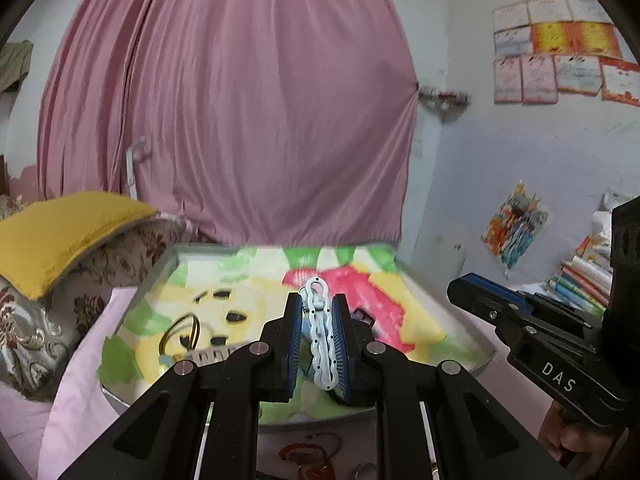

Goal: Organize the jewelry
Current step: 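Place the beaded strap in the tray with left tool while right tool releases the earring there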

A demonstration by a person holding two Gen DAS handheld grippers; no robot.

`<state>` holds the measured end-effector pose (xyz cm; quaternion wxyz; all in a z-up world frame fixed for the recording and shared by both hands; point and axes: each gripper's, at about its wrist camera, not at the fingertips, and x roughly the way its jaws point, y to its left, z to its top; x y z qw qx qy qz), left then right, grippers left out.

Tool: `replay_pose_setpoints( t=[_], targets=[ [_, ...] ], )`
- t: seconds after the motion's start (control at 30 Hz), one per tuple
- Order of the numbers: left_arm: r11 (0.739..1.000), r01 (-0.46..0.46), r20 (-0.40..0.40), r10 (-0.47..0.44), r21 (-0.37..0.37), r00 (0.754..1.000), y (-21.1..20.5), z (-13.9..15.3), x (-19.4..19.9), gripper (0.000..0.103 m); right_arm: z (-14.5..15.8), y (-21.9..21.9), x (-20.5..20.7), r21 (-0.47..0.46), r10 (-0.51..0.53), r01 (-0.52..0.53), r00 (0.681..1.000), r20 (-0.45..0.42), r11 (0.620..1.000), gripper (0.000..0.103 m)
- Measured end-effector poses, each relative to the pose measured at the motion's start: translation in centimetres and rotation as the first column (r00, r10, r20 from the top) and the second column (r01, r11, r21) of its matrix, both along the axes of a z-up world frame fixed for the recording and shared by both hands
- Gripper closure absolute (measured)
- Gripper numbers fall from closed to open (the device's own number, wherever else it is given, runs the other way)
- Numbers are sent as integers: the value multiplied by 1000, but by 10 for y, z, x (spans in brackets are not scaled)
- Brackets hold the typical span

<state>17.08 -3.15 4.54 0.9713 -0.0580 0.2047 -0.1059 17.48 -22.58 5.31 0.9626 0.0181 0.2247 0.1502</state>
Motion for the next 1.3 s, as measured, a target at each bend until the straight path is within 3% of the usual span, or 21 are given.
replay_pose_setpoints(
  t=[0.27,0.53,0.77,0.93,1.07,1.23,1.3],
  targets=[
    [1000,17,-213,-13,15,977,0,-20,23,89,-31,-8,30,59,52,-40,978,-204,997,91],
    [999,30,-316,-14,45,949,-4,-31,32,89,-53,-4,52,72,93,-72,929,-359,995,91],
    [997,42,-374,-14,69,927,-9,-41,37,89,-52,2,52,40,89,-80,928,-361,996,90],
    [999,28,-376,-12,39,926,-3,-42,37,89,-45,0,46,14,65,-64,942,-330,998,88],
    [1000,14,-354,-11,7,935,4,-38,33,88,-39,-4,36,-3,33,-35,957,-289,999,71],
    [999,3,-295,-18,-53,955,12,-29,21,70,-29,-9,21,-51,-29,19,978,-207,999,66],
    [998,-5,-257,-12,-66,966,15,-24,12,58,-24,-12,14,-44,-41,34,983,-177,998,58]
  ],
)
